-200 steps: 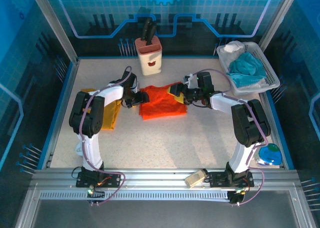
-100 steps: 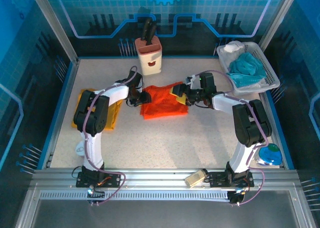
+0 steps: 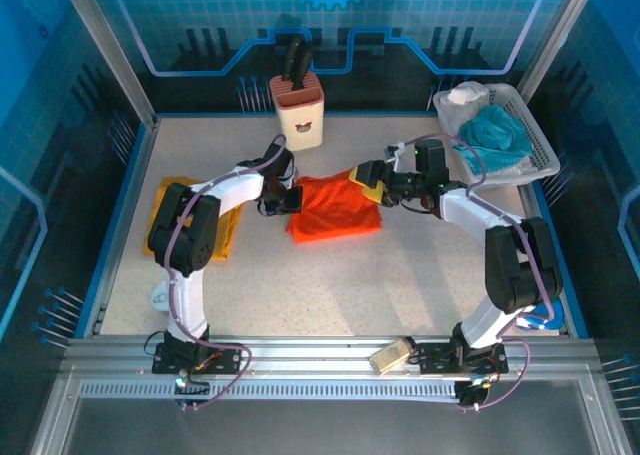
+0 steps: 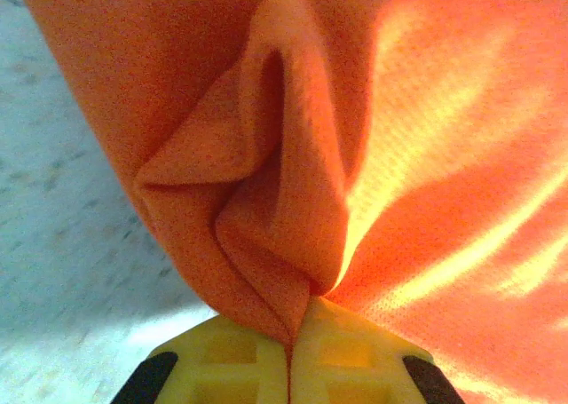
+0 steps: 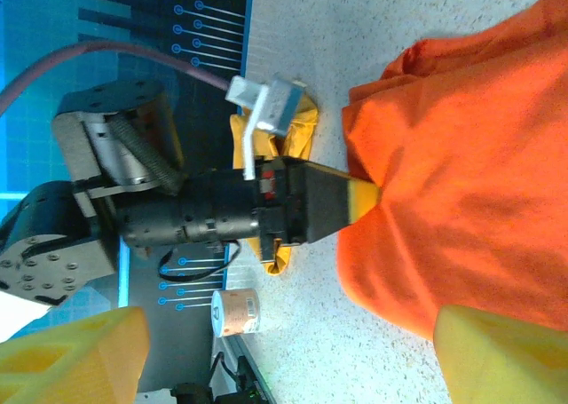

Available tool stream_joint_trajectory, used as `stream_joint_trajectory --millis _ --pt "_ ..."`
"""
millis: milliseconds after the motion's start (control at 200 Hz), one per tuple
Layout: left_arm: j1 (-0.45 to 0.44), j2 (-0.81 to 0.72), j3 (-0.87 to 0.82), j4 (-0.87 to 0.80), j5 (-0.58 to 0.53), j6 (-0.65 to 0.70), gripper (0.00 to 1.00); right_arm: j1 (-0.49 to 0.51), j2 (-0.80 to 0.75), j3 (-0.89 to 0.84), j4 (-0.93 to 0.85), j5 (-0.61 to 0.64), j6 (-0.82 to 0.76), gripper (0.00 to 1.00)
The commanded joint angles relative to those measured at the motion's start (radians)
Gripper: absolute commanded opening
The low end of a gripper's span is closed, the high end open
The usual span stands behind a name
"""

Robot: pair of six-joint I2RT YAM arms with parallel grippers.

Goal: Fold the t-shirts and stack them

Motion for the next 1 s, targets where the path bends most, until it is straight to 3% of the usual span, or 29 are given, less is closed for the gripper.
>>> stream_joint_trajectory --millis 0,395,996 --pt "0.005 -0.145 -0.010 -0.147 -0.131 0.127 0.00 -0.021 -0.040 -0.007 -0.100 0.008 -0.049 0.84" --pt "0.080 -0.476 0.031 -0.490 -0.285 0.324 0.00 -0.021 -0.056 -0.014 -0.151 -0.009 -0.041 0.84" --pt "0.192 -0.548 0.180 -0.660 -0.399 0.564 0.00 0.050 -0.034 0.054 -0.279 0.021 -0.081 0.84"
